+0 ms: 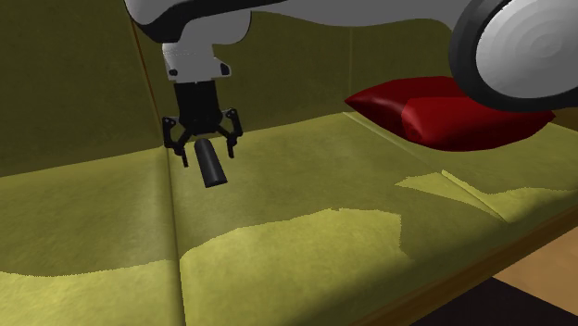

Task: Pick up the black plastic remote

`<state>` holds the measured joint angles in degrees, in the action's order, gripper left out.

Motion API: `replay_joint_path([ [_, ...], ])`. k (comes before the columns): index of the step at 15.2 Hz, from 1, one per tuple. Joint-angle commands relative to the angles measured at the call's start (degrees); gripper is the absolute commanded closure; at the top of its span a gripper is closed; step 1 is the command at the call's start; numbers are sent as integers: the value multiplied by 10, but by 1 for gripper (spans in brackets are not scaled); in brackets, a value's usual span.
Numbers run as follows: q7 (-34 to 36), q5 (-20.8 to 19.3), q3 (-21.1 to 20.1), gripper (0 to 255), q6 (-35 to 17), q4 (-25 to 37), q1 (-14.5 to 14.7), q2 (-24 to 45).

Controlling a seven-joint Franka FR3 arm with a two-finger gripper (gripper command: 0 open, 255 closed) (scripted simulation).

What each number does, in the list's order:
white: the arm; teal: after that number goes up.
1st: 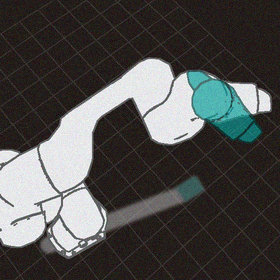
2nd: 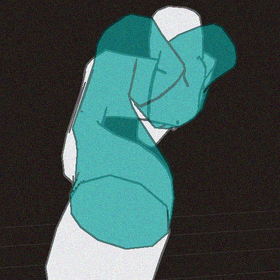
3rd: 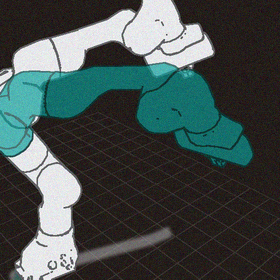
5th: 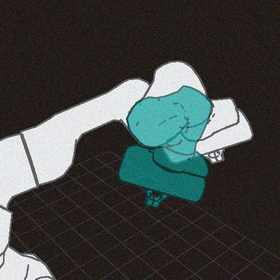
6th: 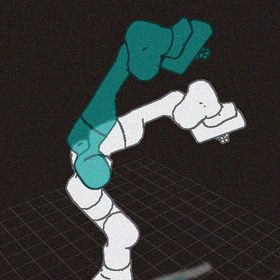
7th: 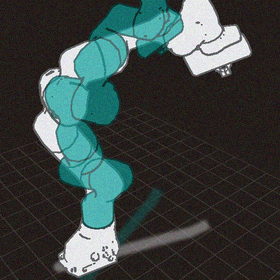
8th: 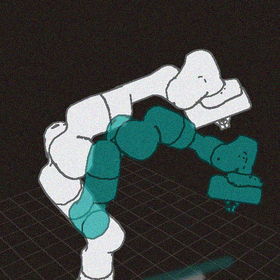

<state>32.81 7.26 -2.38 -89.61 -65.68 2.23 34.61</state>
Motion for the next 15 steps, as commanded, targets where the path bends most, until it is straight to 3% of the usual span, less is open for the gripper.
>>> replay_joint_path([
  [1, 0, 0, 0, 0, -4, -3, 0, 1],
  [2, 0, 0, 0, 255, -4, -2, 0, 1],
  [11, 0, 0, 0, 255, -4, -3, 0, 1],
  [15, 4, 0, 0, 255, 28, 33, 0, 4],
])
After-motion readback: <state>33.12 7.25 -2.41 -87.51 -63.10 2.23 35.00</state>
